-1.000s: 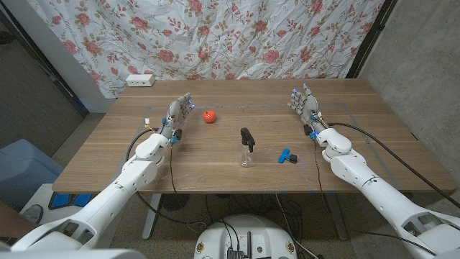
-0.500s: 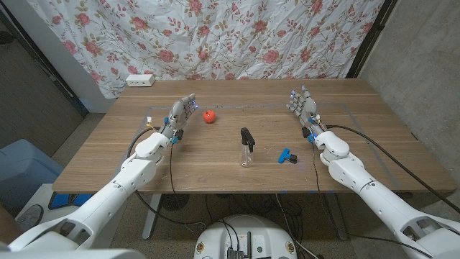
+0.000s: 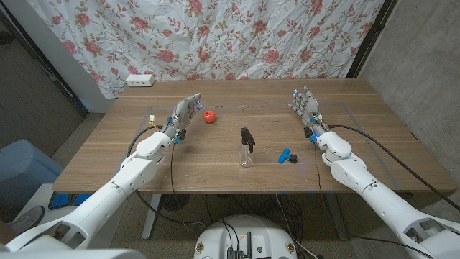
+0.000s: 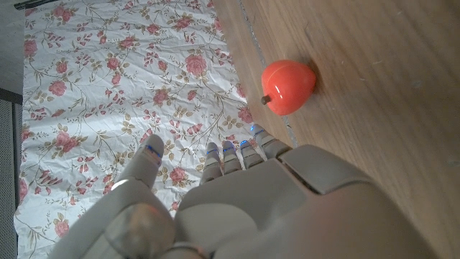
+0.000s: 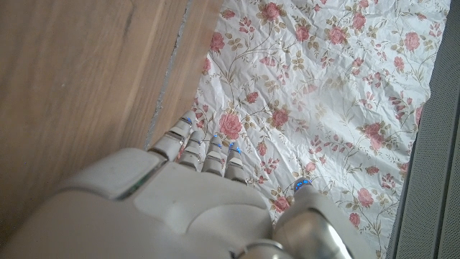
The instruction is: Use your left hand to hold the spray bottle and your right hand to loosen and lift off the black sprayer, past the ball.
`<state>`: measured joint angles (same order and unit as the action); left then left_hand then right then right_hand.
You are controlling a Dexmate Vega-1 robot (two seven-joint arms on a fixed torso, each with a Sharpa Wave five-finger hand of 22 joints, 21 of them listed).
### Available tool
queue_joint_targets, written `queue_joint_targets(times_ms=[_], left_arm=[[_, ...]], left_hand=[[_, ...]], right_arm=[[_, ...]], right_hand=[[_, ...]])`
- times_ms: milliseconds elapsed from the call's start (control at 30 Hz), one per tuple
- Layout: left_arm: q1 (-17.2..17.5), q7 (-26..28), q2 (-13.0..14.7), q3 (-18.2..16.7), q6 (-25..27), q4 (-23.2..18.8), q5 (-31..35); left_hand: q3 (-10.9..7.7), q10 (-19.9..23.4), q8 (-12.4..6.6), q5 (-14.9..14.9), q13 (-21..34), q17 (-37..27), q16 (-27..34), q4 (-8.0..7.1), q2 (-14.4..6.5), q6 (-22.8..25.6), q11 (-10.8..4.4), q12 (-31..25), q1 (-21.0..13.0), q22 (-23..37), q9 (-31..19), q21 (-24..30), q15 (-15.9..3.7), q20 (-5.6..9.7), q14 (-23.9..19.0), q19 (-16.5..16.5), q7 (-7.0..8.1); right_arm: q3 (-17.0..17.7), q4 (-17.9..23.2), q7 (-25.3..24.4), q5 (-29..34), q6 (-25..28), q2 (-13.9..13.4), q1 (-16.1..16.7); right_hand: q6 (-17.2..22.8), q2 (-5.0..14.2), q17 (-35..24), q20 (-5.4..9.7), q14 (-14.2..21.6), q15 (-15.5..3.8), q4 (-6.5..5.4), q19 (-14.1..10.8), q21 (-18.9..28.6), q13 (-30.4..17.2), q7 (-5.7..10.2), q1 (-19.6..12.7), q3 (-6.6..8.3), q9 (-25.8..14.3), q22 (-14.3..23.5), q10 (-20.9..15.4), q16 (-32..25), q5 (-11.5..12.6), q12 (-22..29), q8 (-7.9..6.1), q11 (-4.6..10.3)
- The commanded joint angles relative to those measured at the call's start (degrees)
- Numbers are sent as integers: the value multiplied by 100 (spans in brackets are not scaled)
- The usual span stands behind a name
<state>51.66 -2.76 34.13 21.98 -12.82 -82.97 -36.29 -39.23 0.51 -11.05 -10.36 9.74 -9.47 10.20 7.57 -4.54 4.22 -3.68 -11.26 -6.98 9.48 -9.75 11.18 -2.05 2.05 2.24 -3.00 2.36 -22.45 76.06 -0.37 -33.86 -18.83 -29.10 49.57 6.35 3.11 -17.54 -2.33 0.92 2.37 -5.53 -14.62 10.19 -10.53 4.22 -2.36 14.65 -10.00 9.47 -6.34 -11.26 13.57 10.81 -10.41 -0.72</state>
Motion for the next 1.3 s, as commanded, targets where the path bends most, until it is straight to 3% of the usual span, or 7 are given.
queue_joint_targets(times_ms=[33, 300, 567, 1100, 1300], left_arm=[[312, -64, 267, -1, 149, -552, -48], [387, -279, 454, 14, 170, -740, -56], [234, -763, 555, 87, 95, -582, -87], [383, -1452, 886, 15, -26, -661, -344], [410, -1755, 1018, 25, 4, -693, -447]], left_hand=[[-34, 78, -28, 8, 33, -12, 20, 82, -12, 72, -28, -49, -104, 13, -16, -7, -194, 148, -14, -56, 35], [-58, 93, -30, 20, 36, -13, 5, 205, 16, 84, -79, -39, -216, 11, -19, -25, -227, 164, -2, -50, 81], [-97, 154, -81, 31, 40, -16, 11, 333, 99, 224, -177, -42, -429, 6, -25, -41, -277, 168, -43, -67, 225], [-143, 230, -89, 7, 46, -19, 21, 366, 260, 295, -263, -40, -704, -1, -32, -60, -252, 200, -142, -94, 287], [-195, 236, -89, -19, 49, -23, 0, 366, 350, 327, -345, -28, -893, -4, -35, -83, -328, 273, -115, -60, 382]], right_arm=[[9, -132, 127, 7, -89, -26, -48], [58, -49, 94, 48, -217, -82, 44], [64, 226, -245, 278, -148, -177, 196], [81, 527, -545, 427, -64, -219, 372], [104, 688, -569, 422, 4, -294, 466]], right_hand=[[69, 22, 16, 34, 24, 2, 23, -38, 38, -17, 19, -21, 48, -19, 9, -73, -33, 27, 38, -43, -7], [83, 29, 42, 45, 37, -13, 41, -43, 42, -17, 13, -37, 59, -19, 9, -153, -36, 29, 64, -46, -48], [75, 38, 69, 54, 55, -13, 62, -45, 44, -17, -2, -58, 75, -19, 9, -141, -39, 30, 52, -41, -73], [51, 42, 113, 54, 74, 4, 97, -53, 47, -18, -9, -83, 93, -18, 9, -128, -41, 26, 40, -30, -92], [53, 46, 129, 54, 77, 4, 115, -52, 47, -18, -12, -102, 104, -18, 9, -132, -39, 25, 40, -32, -102]])
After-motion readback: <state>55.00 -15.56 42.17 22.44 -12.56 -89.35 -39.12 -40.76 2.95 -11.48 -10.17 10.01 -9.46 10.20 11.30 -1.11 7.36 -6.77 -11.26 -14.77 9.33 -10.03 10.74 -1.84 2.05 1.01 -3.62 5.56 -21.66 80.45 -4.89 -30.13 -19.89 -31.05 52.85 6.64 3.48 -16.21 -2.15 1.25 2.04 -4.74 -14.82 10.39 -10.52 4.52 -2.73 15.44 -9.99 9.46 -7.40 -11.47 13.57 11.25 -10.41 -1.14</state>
